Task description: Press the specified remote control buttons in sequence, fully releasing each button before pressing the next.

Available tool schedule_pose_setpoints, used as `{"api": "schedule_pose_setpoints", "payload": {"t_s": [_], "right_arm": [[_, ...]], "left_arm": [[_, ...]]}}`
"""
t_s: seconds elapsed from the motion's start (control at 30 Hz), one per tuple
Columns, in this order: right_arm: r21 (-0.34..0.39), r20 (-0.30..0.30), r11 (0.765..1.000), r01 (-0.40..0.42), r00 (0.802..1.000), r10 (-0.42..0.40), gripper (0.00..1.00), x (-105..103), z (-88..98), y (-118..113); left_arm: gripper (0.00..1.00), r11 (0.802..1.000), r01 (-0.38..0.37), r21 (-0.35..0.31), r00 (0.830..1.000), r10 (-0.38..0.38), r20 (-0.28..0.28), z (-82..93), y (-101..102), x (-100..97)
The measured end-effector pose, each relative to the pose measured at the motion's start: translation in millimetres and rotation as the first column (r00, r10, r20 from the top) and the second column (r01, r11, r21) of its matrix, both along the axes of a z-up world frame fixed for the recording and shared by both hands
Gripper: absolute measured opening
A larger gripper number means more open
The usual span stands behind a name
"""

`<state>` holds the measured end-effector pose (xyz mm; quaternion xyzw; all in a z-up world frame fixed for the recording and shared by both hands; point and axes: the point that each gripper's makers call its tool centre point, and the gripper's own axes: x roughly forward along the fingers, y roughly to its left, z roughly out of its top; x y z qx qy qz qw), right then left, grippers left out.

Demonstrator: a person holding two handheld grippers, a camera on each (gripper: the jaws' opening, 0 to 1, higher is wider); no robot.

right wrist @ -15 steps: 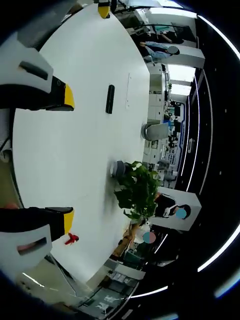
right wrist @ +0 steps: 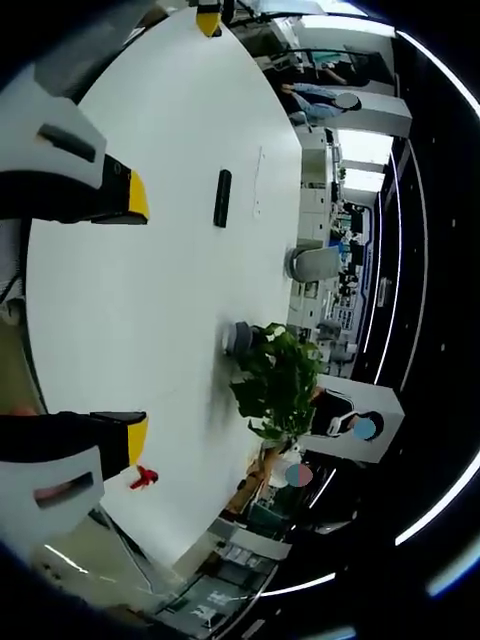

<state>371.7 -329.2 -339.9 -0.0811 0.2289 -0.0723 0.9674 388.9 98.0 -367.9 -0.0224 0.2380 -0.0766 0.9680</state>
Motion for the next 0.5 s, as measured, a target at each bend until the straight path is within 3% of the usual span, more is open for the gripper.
{"api": "schedule_pose_setpoints", "payload": {"t_s": [0.5], "right_arm": [[-0.001,-0.013,1.0,-0.028,1.0,0.028,0.77,0.9,-1.9,5.4]], "left_arm": [[0.93,1.0,0.005,0.011,1.0,-0.004,-0.014,-1.7,-0.6,-0.9]]}}
